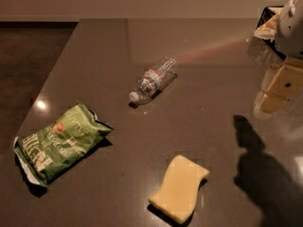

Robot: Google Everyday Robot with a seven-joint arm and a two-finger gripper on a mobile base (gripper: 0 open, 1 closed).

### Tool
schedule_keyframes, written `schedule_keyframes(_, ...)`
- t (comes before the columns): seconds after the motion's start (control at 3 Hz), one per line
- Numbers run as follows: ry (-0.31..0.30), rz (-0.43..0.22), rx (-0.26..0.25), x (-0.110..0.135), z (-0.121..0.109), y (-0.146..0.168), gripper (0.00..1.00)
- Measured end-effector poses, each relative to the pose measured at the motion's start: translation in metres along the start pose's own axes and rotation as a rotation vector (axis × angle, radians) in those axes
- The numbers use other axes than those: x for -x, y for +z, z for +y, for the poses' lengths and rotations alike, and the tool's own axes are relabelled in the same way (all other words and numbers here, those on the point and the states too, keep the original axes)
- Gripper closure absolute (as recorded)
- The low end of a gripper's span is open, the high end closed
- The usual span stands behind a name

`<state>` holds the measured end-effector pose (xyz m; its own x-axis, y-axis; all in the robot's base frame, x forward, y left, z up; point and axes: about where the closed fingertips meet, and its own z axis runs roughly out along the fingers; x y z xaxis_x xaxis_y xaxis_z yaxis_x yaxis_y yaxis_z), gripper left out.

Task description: Move sponge near water bottle

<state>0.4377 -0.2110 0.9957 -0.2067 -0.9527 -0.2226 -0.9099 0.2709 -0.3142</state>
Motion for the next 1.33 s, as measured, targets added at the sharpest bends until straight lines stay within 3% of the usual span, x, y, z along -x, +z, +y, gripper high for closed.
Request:
schedule_keyframes(0.33,0.0,0.0,0.0,0.0,0.0,0.0,0.0)
schedule_keyframes(0.67,-0.048,-0.01,0.029,0.005,0.01,0.008,0.0)
schedule_keyframes(1.0,-0.115,-0.044,0.094,0.008,0.025,0.027,0.0)
schedule_keyframes(1.33,-0.22,-0.12,0.179,0.014,0.044,0.043,0.0)
